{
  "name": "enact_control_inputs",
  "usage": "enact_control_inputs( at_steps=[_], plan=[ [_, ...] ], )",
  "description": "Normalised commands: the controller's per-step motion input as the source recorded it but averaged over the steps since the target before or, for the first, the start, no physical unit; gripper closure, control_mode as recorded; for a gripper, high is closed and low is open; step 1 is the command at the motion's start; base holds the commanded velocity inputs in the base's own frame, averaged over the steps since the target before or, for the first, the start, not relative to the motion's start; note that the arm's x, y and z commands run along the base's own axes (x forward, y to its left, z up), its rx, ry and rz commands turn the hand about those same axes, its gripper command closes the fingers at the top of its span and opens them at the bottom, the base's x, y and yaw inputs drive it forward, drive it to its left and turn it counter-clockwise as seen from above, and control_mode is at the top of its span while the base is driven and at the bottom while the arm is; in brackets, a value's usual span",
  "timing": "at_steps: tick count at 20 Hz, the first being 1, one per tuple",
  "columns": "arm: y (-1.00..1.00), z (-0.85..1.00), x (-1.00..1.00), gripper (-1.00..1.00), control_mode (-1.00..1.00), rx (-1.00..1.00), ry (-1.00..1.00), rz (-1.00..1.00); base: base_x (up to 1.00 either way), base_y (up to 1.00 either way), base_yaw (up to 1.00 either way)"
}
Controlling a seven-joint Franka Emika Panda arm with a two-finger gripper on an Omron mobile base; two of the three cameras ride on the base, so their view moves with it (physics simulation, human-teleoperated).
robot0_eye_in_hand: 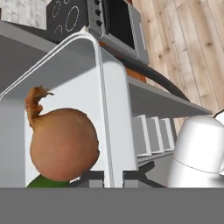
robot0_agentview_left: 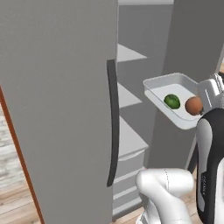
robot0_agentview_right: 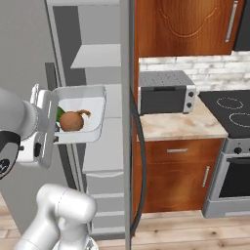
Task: Take the avocado and onion out of the freezer and place them in the tupperware container on the counter. Then put the tupperware containing the vegetables back in the freezer.
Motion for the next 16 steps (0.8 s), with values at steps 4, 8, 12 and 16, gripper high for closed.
enact_control_inputs(
  at_steps=[4, 8, 12, 16],
  plan=[
    [0.0, 0.0, 0.0, 1.0, 1.0, 0.0, 0.0, 0.0, -0.01, 0.18, 0.2],
    [0.0, 0.0, 0.0, 1.0, 1.0, 0.0, 0.0, 0.0, 0.01, 0.31, 0.14],
    [0.0, 0.0, 0.0, 1.0, 1.0, 0.0, 0.0, 0.0, 0.0, 0.39, 0.09],
    [0.0, 0.0, 0.0, 1.0, 1.0, 0.0, 0.0, 0.0, -0.63, 0.09, 0.0]
  ],
)
